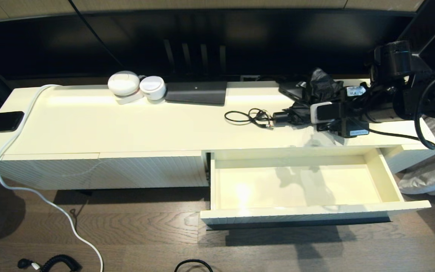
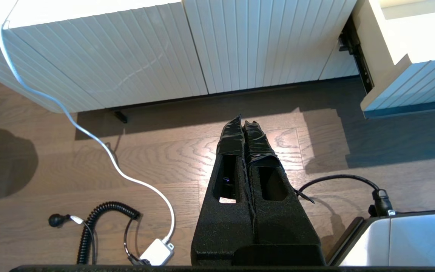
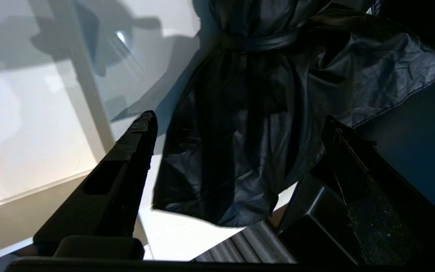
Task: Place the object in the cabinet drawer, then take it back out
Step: Put the umbrella in the drawer
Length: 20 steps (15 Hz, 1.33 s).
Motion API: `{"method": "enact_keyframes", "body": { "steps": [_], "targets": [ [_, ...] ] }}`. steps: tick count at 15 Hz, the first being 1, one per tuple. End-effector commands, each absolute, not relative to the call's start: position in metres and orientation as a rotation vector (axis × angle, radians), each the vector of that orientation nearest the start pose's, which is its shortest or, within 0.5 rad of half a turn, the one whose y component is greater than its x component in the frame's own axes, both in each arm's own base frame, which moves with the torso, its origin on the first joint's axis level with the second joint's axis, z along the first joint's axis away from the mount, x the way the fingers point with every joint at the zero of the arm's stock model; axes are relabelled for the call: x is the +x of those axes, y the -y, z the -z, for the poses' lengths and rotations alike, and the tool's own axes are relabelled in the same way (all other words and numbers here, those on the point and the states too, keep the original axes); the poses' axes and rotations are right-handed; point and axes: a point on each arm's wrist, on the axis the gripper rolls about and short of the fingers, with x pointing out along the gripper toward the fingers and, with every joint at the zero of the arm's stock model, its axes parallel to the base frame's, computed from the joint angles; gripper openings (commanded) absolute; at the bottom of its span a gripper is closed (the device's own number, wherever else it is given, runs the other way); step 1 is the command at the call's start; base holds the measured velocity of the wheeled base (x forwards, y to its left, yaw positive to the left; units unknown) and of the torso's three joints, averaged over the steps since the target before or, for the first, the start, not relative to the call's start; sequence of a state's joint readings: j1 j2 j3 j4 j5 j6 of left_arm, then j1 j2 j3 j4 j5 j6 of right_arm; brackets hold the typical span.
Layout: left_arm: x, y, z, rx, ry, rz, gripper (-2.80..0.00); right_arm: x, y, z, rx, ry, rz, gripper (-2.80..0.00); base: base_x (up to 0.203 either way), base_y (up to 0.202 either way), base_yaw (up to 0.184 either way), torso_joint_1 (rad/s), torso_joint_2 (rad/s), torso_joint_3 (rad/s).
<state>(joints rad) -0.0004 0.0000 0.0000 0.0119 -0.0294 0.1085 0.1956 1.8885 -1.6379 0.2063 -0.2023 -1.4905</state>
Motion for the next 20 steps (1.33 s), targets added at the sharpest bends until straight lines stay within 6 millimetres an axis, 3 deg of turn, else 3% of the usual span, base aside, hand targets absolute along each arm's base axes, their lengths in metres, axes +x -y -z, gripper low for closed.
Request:
{"method": "enact_keyframes", "body": {
  "steps": [1, 10, 20],
  "targets": [
    [-0.023, 0.001, -0.074, 0.109, -0.011, 0.033, -2.80, 0.390, -0.067, -0.256, -1.565, -0.393, -0.337, 0.00, 0.000, 0.000, 0.000, 0.000, 0.00, 0.000],
    [-0.023, 0.001, -0.074, 0.109, -0.011, 0.031, -2.80, 0.426, -0.060, -0.258, -1.561, -0.362, -0.268, 0.00, 0.000, 0.000, 0.000, 0.000, 0.00, 0.000],
    [-0.023, 0.001, -0.074, 0.109, -0.011, 0.031, -2.80, 0.435, -0.061, -0.256, -1.556, -0.341, -0.249, 0.00, 0.000, 0.000, 0.000, 0.000, 0.00, 0.000]
  ]
}}
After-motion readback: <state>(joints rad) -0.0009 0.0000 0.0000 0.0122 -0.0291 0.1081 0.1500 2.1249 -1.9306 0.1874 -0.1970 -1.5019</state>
